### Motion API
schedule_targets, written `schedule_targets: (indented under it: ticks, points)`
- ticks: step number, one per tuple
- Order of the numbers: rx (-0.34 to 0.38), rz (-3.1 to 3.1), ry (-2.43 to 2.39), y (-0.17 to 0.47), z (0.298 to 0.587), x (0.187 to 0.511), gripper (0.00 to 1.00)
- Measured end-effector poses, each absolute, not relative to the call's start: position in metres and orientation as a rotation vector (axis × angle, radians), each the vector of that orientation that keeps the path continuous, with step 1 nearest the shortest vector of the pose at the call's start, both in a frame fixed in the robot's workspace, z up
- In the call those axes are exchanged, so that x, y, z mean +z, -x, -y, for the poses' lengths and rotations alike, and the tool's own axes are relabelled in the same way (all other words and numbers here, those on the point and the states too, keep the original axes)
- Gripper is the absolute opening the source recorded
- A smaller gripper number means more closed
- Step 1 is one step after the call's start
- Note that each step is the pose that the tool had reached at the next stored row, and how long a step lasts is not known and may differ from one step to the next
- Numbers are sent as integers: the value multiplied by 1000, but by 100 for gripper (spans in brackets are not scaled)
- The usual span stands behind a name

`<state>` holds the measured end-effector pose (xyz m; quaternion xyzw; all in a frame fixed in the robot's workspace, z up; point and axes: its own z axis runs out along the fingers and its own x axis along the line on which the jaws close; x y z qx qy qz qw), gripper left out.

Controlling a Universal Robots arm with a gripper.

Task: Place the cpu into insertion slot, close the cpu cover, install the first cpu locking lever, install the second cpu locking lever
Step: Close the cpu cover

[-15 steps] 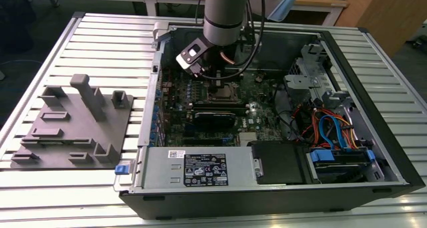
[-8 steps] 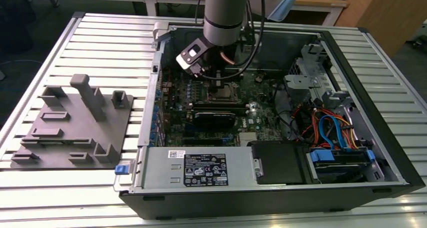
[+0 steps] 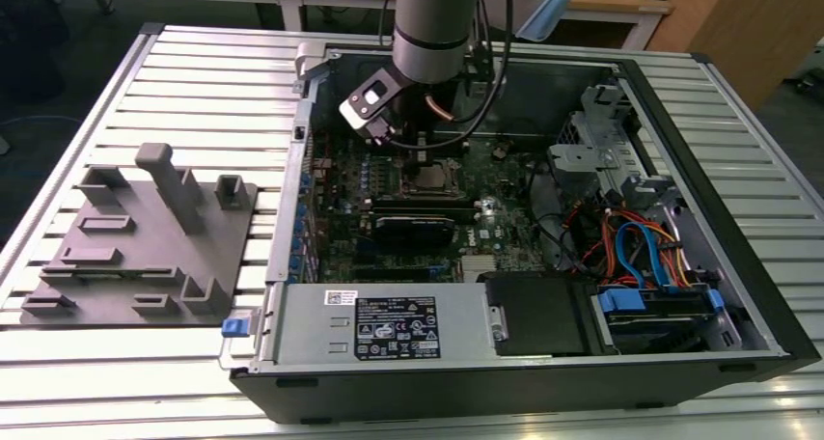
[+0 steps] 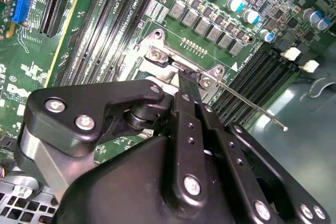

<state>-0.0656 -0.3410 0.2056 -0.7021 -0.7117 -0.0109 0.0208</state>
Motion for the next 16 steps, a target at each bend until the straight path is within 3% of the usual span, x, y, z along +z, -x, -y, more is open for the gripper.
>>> schedule_targets:
  ticks: [16]
  points:
    - [-34,2207,2177,40,341,205,11]
